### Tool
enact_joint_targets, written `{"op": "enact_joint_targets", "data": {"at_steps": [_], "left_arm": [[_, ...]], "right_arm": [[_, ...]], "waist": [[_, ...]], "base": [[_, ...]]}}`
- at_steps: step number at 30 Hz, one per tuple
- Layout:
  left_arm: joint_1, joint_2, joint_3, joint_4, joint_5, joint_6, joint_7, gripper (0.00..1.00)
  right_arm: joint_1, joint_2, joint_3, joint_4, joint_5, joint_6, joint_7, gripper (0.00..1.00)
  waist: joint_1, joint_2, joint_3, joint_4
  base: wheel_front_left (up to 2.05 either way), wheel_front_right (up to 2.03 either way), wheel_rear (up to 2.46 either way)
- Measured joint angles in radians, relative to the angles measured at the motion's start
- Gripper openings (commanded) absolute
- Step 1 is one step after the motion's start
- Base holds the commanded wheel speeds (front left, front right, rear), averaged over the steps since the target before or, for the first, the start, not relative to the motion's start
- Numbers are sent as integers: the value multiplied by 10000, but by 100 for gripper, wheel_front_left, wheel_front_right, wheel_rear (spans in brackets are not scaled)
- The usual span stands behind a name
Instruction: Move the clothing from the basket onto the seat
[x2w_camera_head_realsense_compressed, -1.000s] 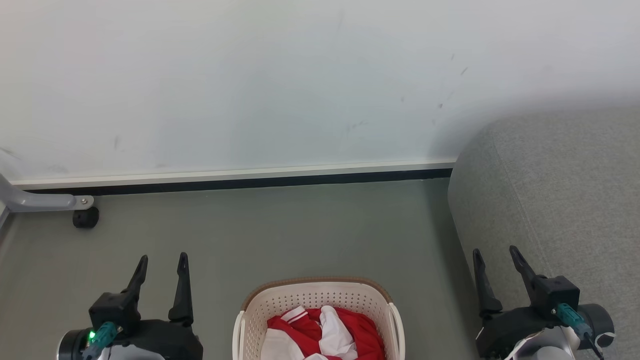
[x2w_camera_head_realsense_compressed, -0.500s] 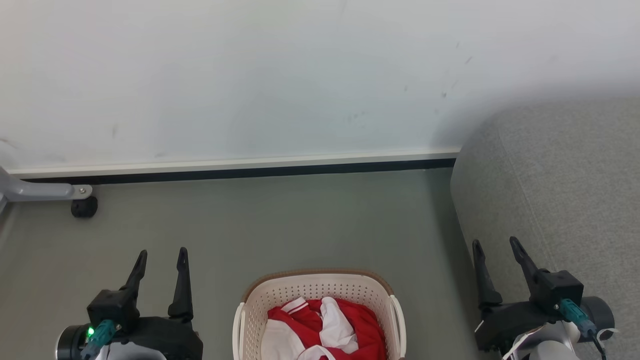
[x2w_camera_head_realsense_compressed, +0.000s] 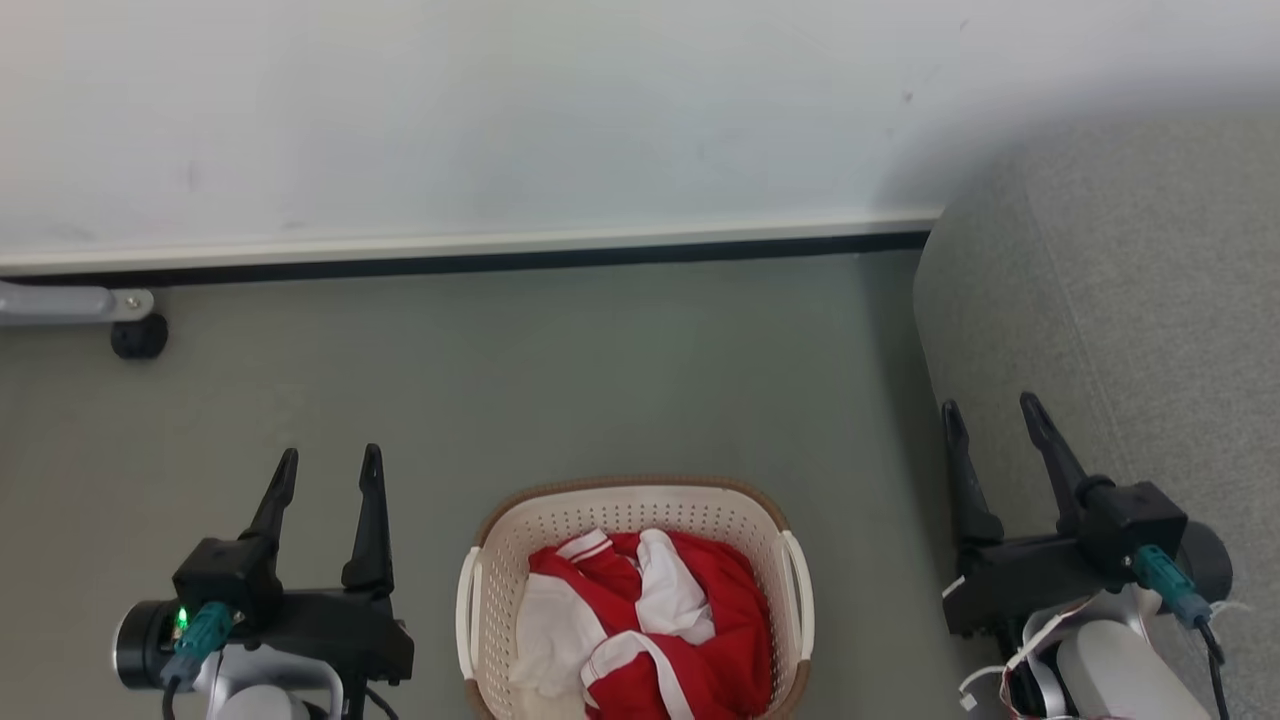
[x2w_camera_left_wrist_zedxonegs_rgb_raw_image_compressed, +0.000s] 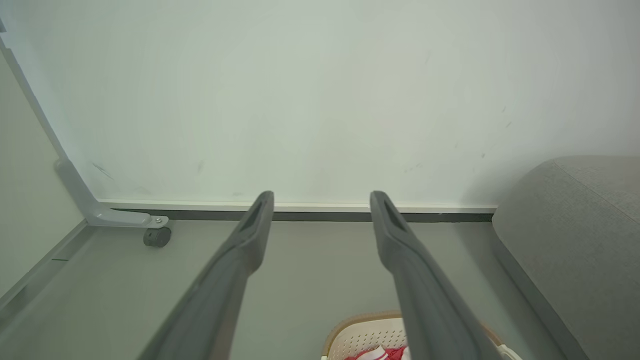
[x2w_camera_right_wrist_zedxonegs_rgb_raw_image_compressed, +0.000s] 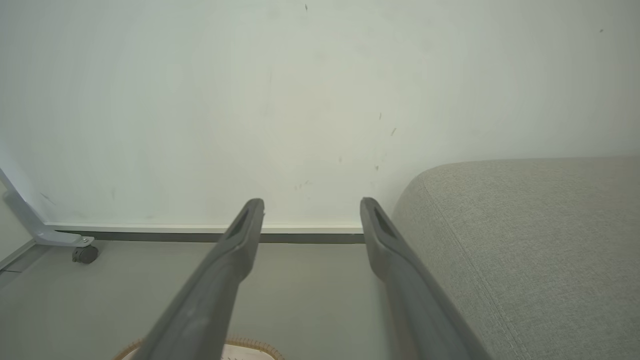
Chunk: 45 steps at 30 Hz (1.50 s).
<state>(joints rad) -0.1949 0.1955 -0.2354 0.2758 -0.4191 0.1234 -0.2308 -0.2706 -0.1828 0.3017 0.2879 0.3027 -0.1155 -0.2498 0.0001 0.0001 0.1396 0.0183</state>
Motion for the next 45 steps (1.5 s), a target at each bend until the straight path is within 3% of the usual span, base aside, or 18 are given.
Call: {"op": "enact_joint_targets", "data": {"at_steps": [16, 45], "left_arm": [[-1406, -211, -779, 485, 430, -282, 314, 100], [-3955, -775, -2560, 3599, 1407, -1415, 1235, 100]], "right_arm": [[-1051, 96, -36, -920, -316, 0, -67, 100], [-2735, 443, 299, -2209, -658, 29, -69, 100]], "waist": [[1, 1, 1894, -336], [1, 1, 5087, -1346]], "base": [[0, 0, 0], [0, 0, 0]]}}
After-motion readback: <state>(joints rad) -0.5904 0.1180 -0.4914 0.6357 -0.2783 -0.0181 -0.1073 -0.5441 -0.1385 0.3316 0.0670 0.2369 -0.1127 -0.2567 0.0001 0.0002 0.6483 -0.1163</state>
